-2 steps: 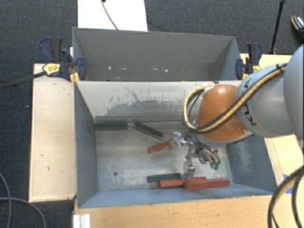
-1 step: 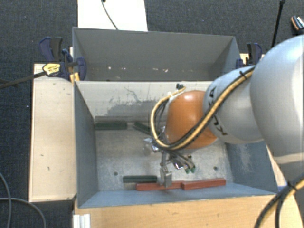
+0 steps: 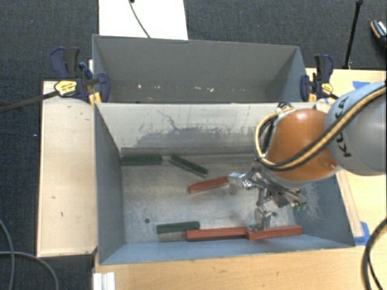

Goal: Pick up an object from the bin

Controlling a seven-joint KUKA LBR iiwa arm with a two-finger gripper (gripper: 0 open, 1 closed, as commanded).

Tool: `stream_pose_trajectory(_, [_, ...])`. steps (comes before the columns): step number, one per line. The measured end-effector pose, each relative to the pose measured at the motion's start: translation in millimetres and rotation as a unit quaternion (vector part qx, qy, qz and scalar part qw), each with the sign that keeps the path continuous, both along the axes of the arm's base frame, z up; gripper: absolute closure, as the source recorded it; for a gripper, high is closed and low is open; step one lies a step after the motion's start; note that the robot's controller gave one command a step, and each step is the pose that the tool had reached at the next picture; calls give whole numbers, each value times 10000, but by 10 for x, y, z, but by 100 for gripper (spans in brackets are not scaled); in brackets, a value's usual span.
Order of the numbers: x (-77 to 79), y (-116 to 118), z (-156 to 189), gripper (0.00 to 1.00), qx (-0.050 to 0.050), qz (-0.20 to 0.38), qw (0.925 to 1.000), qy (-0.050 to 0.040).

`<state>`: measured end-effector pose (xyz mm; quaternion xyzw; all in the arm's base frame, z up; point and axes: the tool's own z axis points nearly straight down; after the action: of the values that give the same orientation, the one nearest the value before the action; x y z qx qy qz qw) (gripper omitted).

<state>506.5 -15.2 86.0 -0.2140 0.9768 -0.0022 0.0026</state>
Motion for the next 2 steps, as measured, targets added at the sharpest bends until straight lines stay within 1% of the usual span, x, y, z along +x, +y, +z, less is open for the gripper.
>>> stream_pose_trajectory(1, [-111, 476, 539, 0, 34, -205, 9998, -8])
stream_pose_trajectory(2, [-38, 854, -177, 0, 25, -98, 9999, 32])
